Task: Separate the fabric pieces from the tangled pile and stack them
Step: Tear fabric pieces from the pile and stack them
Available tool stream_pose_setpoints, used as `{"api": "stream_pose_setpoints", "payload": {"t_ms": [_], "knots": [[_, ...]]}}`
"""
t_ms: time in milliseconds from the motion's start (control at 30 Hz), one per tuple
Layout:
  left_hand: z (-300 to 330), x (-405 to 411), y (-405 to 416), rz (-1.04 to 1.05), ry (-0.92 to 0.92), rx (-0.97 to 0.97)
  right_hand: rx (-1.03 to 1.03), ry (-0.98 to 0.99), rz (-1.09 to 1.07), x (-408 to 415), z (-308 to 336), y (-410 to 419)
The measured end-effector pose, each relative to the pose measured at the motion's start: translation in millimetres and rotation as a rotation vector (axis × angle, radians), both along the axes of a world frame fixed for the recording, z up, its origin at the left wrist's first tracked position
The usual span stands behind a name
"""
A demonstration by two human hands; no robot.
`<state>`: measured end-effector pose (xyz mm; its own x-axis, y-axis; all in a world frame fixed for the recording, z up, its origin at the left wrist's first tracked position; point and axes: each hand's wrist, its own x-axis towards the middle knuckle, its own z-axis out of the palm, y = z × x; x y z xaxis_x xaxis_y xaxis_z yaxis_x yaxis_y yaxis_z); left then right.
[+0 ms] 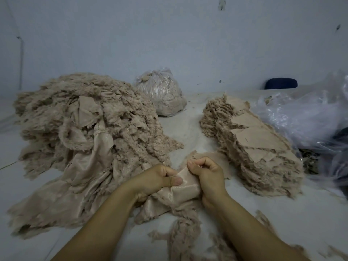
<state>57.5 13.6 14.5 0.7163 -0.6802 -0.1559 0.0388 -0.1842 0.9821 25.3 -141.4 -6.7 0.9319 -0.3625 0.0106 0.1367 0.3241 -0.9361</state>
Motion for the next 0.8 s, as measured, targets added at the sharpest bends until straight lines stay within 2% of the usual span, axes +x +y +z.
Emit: {"api": "stream_pose_setpoints", "payload": {"t_ms": [100,200,267,300,400,467,567,633,733,800], "knots": [[2,1,4,0.007,-0.018,-0.001,0.091,-0.005,0.07,0,1,-4],[1,3,11,0.027,-0.045,0.001,0.227,-0.053,-0.043,3,5,-15],[-1,5,12,0.11,0.066,-0.143,0.278,-0.033,-0.032,3,6,-19],[-1,6,11,0.172,0.14,-0.24,0.28,0.007,0.04,1,5,-18],[-1,10,10,0.285,0.201,-0.384,0.074,0.157,0.323,-7,2,-7],[0,10,9,0.277,0.213,-0.406,-0.069,0.122,0.39,-11,2,0],[3,7,7,0.221,0.272,-0.409,-0.124,0.005,0.333,-11,3,4],[3,4,0,0.234,0.196,-0.359,-0.184,-0.033,0.32,-12,3,4],[3,4,-6,0.484,0.087,-0.356,-0.197,-0.009,0.229,-11,1,0],[5,5,-4,0.565,0.03,-0.377,-0.183,0.018,0.194,-10,1,-5]]}}
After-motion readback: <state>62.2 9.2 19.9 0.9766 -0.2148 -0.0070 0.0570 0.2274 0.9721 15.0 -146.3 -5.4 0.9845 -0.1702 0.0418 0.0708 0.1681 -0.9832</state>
